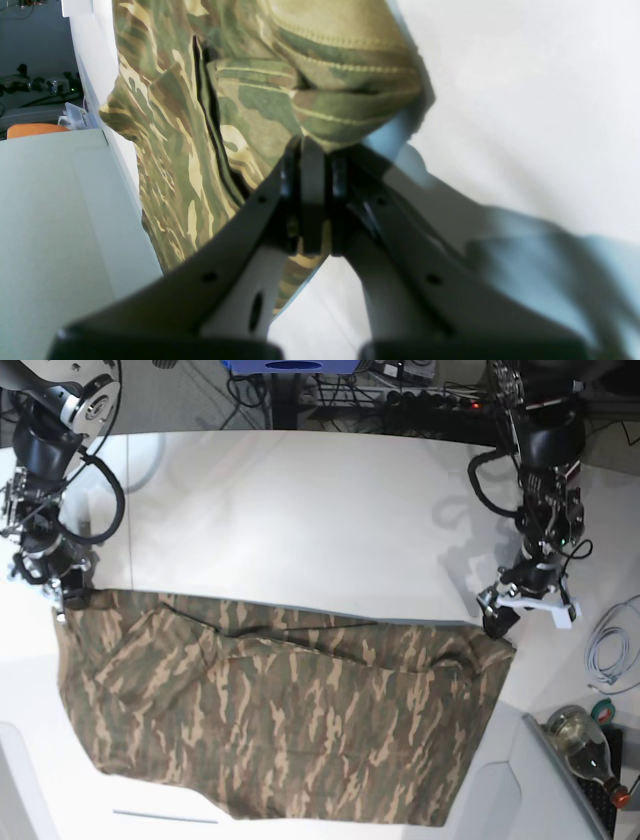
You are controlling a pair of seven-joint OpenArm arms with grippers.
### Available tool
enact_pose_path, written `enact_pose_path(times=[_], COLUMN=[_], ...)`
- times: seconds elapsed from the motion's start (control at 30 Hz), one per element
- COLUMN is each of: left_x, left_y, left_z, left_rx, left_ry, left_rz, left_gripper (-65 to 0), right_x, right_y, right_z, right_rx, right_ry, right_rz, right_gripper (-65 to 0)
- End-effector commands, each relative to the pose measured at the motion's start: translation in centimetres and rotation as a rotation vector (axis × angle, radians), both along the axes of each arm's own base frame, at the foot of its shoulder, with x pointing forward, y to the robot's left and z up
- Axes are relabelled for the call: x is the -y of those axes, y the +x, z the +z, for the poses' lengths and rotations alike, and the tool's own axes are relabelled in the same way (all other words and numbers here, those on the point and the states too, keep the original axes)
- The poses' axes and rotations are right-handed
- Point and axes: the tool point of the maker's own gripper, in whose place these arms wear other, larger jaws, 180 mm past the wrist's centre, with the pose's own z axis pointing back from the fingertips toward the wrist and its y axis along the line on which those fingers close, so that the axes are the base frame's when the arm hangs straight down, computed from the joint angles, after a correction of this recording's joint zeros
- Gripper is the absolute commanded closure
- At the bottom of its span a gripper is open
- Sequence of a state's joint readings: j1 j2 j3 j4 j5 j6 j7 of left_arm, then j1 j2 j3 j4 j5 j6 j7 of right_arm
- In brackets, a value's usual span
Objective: Layout the t-shirt on the table in an organized manner, then fold the t-shirt properly
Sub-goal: 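Grasp the shirt edge corners again with both grippers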
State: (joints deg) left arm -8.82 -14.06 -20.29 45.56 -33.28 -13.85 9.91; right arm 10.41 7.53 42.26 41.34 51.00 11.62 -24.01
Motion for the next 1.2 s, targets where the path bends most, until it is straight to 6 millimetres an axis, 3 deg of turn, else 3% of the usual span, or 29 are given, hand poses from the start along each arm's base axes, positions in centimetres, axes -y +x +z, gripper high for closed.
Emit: enact_pose_path(times=[0.0, 0.13, 0.27, 0.37, 0.77, 0.87, 0.97, 1.07, 1.17], left_x=[-0.6, -0.8, -0.3, -0.1, 0.3, 0.5, 0.6, 1.7, 1.5], left_y=[0.6, 2.2, 3.4, 4.0, 5.8, 5.7, 6.2, 6.7, 6.8], left_z=[0.2, 0.4, 0.5, 0.4, 1.2, 0.2, -0.5, -0.5, -0.1], left_rx=[-0.01, -0.01, -0.008, -0.015, 0.003, -0.032, -0.046, -0.03, -0.011], left_ry=[-0.003, -0.024, -0.043, -0.061, -0.078, -0.086, -0.01, 0.015, 0.02], left_rz=[0.005, 0.019, 0.02, 0.027, 0.03, 0.033, 0.016, -0.002, 0.0], left_gripper=[-54.6, -53.0, -40.8, -36.2, -35.1, -33.9, -20.4, -0.3, 0.0], right_x=[0.1, -0.2, -0.3, -0.3, -0.2, -0.2, -0.2, -0.2, -0.2], right_y=[-0.2, -0.2, -0.1, -0.1, -0.1, -0.1, -0.1, -0.3, -0.4], right_z=[0.0, -0.1, 0.0, 0.0, 0.0, 0.0, 0.0, -0.2, -0.4], right_rx=[-0.008, -0.013, -0.012, -0.012, -0.012, -0.012, -0.013, -0.028, -0.055], right_ry=[0.005, 0.018, 0.019, 0.019, 0.017, 0.017, 0.016, -0.003, -0.04], right_rz=[0.007, 0.022, 0.023, 0.023, 0.023, 0.023, 0.024, 0.041, 0.074], right_gripper=[0.0, 0.0, 0.0, 0.0, 0.0, 0.0, 0.0, 0.0, 0.0])
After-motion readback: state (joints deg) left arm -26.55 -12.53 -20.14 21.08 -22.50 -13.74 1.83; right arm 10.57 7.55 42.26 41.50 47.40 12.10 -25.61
